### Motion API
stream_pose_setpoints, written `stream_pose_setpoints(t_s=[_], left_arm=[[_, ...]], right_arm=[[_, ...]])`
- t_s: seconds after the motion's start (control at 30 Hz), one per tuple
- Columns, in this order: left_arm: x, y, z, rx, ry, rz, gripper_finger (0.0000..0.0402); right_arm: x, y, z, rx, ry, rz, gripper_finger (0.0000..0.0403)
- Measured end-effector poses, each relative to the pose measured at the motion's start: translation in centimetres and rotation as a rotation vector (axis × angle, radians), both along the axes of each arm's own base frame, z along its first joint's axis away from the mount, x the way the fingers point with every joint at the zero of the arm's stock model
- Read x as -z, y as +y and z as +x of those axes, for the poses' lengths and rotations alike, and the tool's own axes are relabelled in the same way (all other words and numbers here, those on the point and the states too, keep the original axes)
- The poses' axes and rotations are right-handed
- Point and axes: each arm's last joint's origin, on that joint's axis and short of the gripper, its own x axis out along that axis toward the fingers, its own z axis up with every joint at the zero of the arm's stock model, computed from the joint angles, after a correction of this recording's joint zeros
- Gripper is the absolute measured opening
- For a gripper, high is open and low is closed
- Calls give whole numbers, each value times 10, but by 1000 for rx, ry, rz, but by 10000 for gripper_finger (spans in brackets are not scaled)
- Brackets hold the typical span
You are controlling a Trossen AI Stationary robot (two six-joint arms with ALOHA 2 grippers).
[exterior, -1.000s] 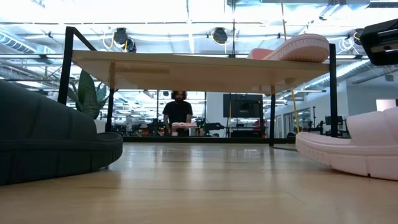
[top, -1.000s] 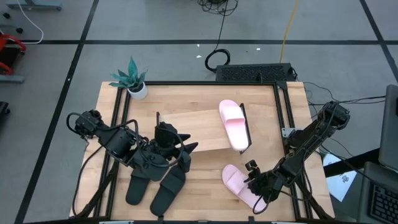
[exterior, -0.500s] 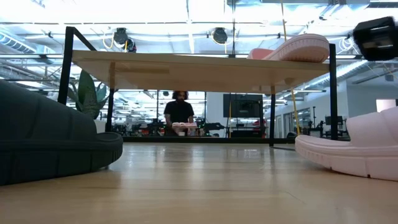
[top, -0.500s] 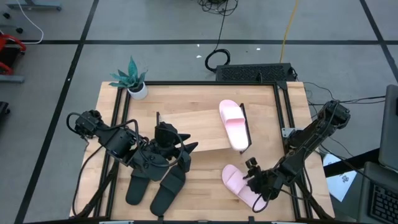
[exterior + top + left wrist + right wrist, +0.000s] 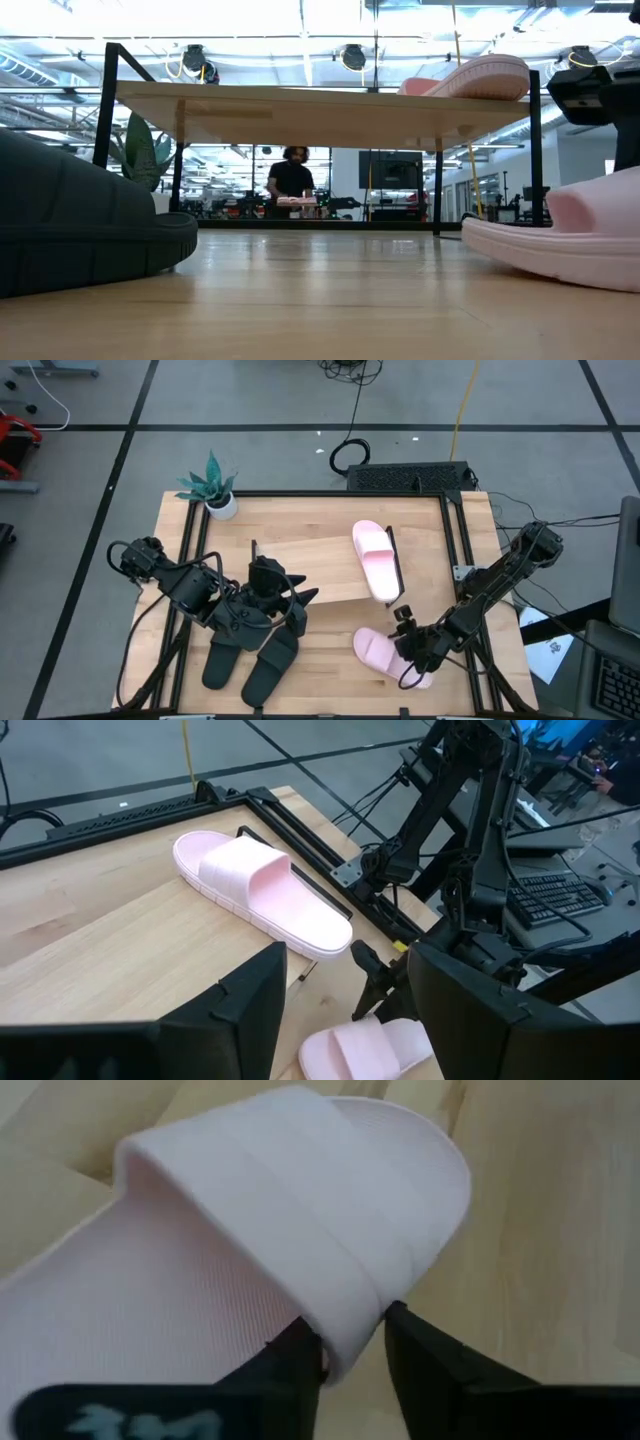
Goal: Pick and place slides into the shelf
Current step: Put the pink slipper on the shelf
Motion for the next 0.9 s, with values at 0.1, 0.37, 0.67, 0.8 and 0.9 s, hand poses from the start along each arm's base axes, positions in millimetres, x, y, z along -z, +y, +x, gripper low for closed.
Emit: stream_pose_setpoints(t_s=[0.1,0.37,0.67,0.8,0.9], left_arm=[[0,0,0,-1,1,3,209],[0,0,0,-5,3,8,209],[-3,7,-5,-63,1,67,209],[-10,18,-14,-86,1,95,209],[-18,28,-20,-84,7,126,209]], right_arm=[[0,-1,0,13,-19,-18,50],[-12,8,2,-23,-69,6,8],[-111,13,7,8,-267,16,4],[-162,3,20,212,-449,118,3],[-196,-7,34,369,-589,200,2]])
